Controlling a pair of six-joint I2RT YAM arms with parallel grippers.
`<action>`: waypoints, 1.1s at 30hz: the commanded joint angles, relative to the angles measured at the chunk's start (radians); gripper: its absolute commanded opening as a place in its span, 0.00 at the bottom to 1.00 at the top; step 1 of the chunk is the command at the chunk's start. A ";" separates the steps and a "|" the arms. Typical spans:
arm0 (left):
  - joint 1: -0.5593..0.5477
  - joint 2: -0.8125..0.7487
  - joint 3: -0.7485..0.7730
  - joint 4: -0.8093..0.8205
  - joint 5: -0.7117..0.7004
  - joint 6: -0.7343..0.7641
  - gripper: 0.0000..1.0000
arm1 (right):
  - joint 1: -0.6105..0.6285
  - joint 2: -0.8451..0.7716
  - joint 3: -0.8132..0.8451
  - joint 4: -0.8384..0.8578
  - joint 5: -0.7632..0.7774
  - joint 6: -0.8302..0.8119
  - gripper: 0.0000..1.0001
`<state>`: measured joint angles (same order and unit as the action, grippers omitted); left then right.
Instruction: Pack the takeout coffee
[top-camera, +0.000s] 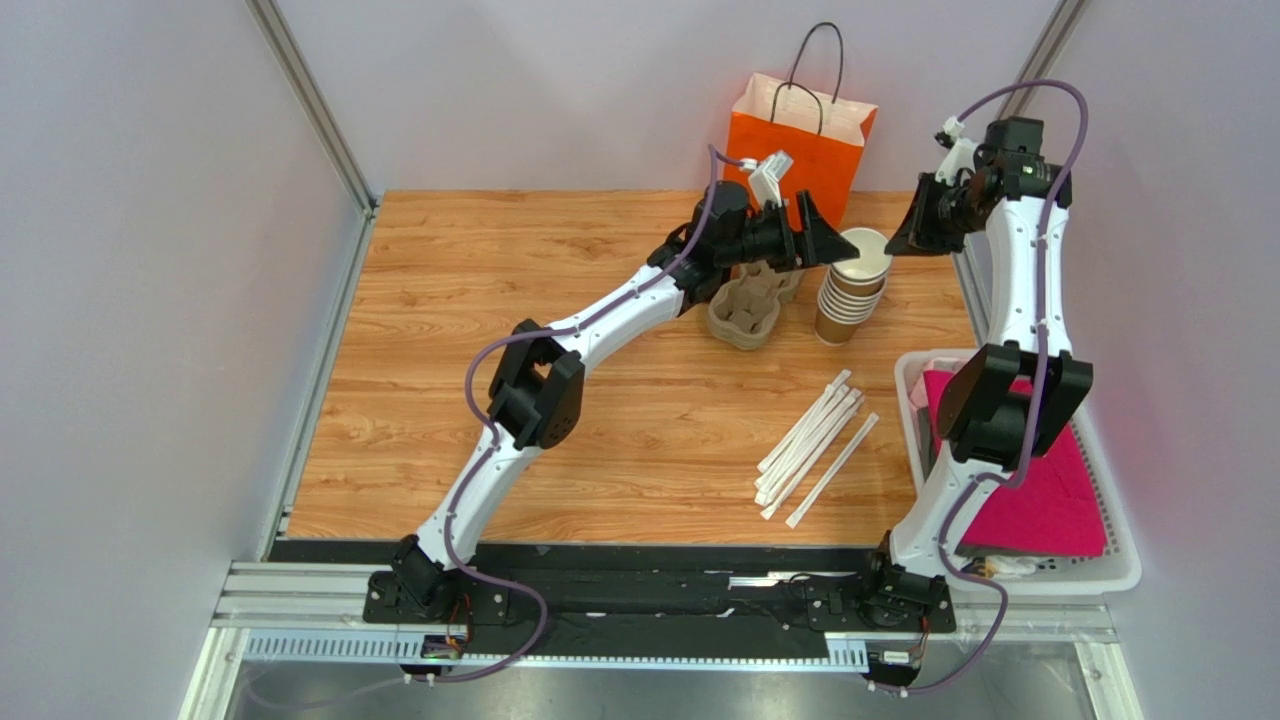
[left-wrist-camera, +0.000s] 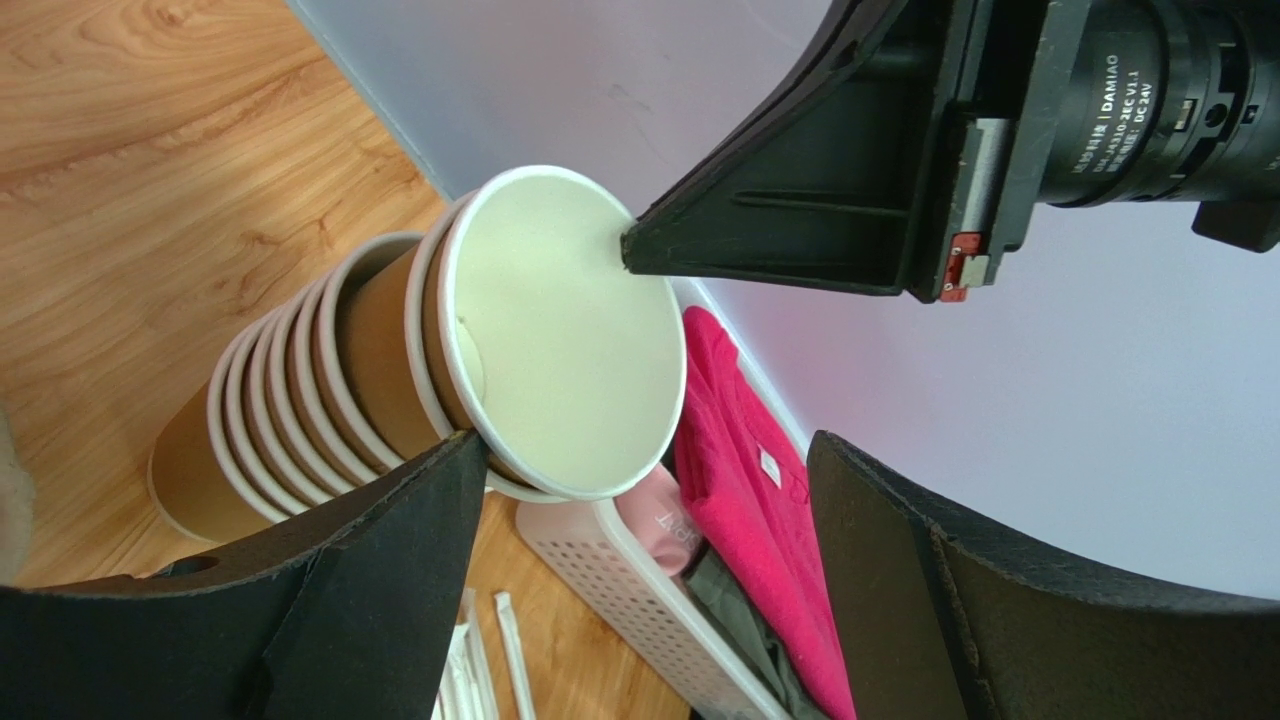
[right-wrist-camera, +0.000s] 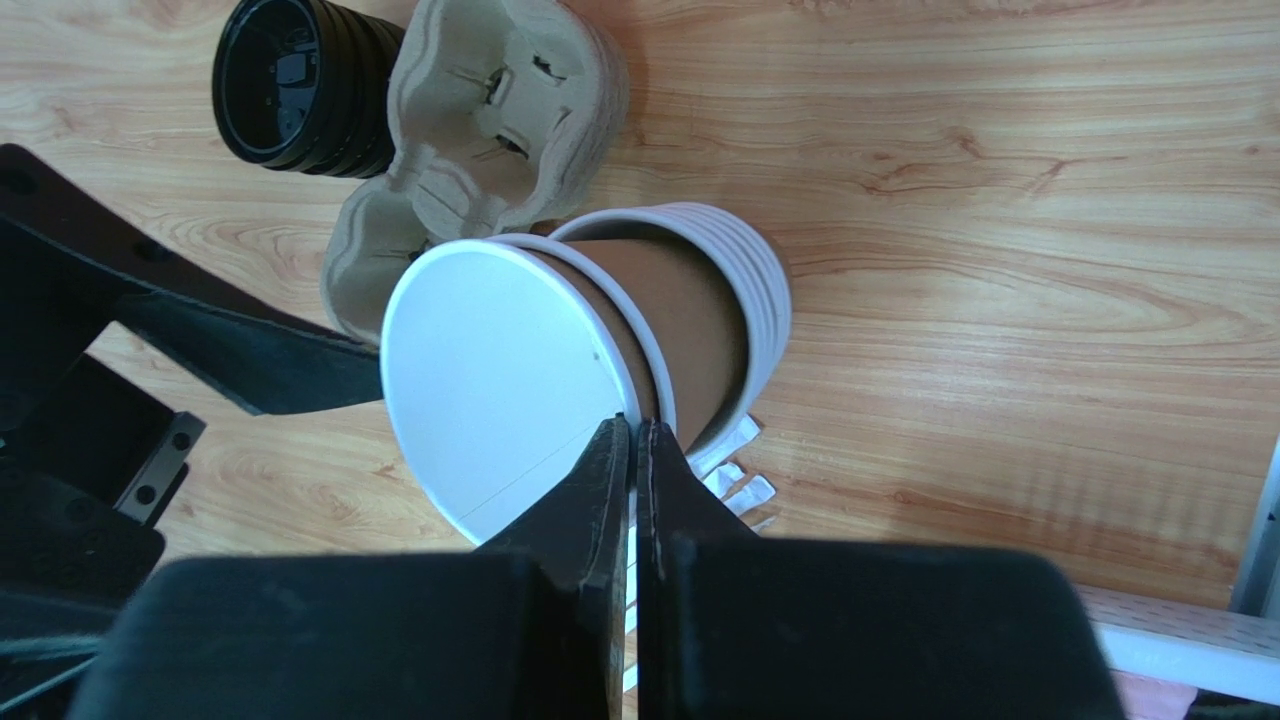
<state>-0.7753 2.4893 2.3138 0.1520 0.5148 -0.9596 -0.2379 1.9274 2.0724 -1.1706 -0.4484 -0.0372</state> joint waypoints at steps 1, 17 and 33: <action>-0.018 0.016 -0.002 0.012 -0.006 0.013 0.88 | -0.017 -0.016 0.026 0.025 -0.110 0.031 0.00; -0.016 -0.009 0.010 0.035 0.010 0.019 0.84 | -0.055 -0.015 0.038 0.032 -0.171 0.051 0.00; -0.013 -0.239 0.042 -0.061 0.062 0.180 0.99 | -0.175 -0.194 0.054 0.126 -0.397 0.095 0.00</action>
<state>-0.7807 2.4542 2.3154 0.1032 0.5510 -0.8810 -0.4034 1.8400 2.0899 -1.1278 -0.7391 0.0223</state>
